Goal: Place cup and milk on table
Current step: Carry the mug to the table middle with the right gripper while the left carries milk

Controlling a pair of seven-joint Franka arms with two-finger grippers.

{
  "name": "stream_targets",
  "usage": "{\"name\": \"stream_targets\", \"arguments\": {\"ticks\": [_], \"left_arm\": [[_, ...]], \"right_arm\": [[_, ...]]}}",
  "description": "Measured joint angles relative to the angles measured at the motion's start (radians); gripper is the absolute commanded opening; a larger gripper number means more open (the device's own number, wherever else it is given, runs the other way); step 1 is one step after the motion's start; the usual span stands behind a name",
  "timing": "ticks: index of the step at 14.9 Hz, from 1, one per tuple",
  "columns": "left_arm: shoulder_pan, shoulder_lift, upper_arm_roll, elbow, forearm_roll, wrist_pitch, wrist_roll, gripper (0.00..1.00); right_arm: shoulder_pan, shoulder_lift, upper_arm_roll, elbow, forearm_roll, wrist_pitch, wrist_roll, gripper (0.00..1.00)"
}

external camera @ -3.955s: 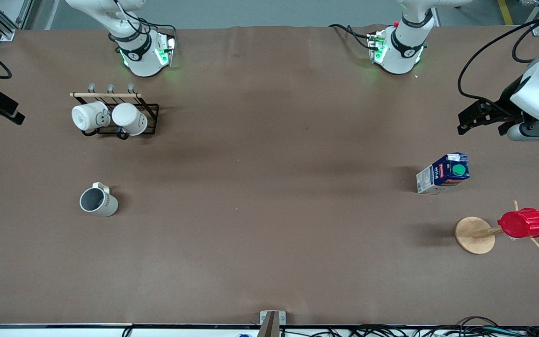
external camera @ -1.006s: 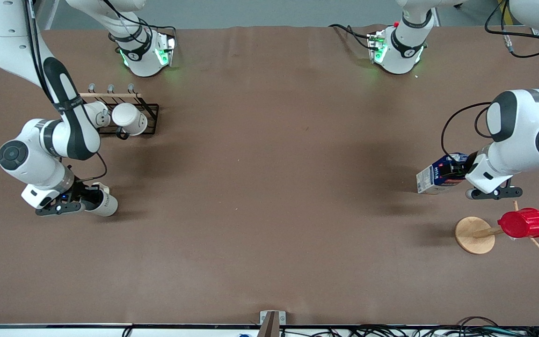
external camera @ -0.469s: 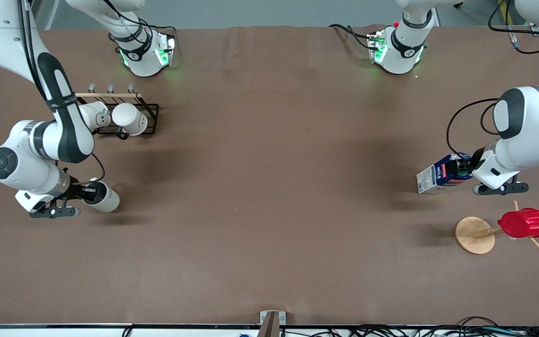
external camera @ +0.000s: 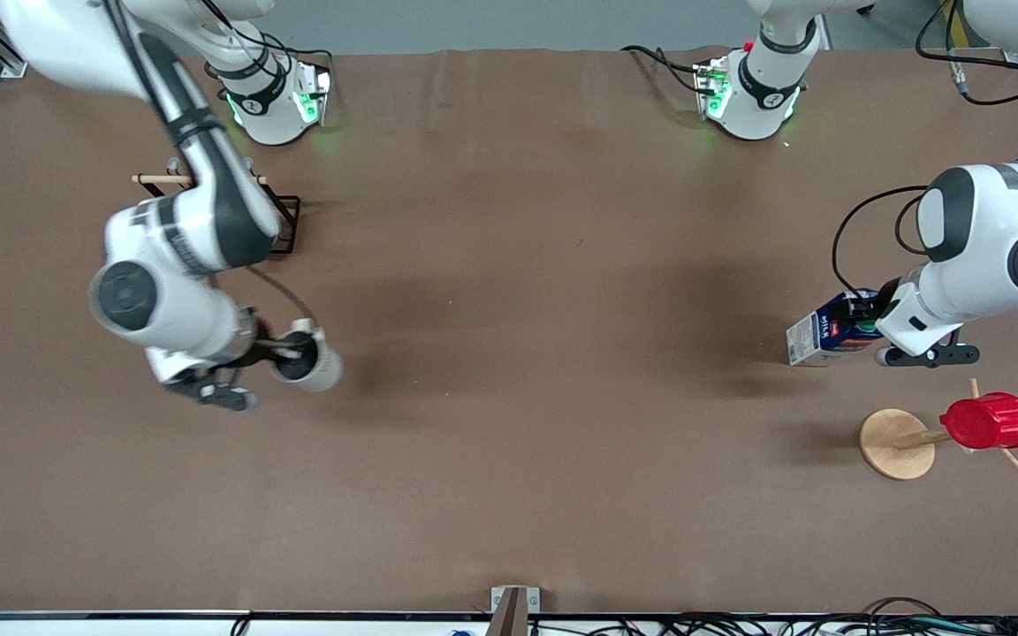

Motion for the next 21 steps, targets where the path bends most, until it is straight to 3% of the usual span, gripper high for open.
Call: {"name": "stream_targets", "arguments": {"ticks": [1,2,3,5,8,11,21], "left_arm": [[0.000,0.000,0.000,-0.001,0.000,0.000,0.000,0.84],[0.000,0.000,0.000,-0.002,0.000,0.000,0.000,0.60],[-0.001,0.000,0.000,-0.002,0.000,0.000,0.000,0.42],[-0.001,0.001,-0.001,-0.003,0.000,0.000,0.000,0.25],[-0.002,0.002,-0.004,-0.003,0.000,0.001,0.000,0.16],[-0.003,0.002,-0.007,-0.003,0.000,0.008,0.000,0.15],[-0.008,0.012,-0.042,0.107,0.000,0.014,0.000,0.08]], "right_arm": [[0.028,0.010,0.041,0.014,0.000,0.000,0.104,0.00],[0.069,0.029,0.062,0.035,-0.001,0.003,0.195,0.00],[0.121,0.057,0.070,0.066,-0.002,0.008,0.278,0.00],[0.231,0.133,0.071,0.141,-0.010,0.027,0.418,0.00],[0.339,0.238,0.070,0.206,-0.086,0.102,0.579,0.00],[0.381,0.305,0.069,0.220,-0.167,0.137,0.690,0.00],[0.379,0.332,0.061,0.198,-0.195,0.128,0.712,0.05]]}}
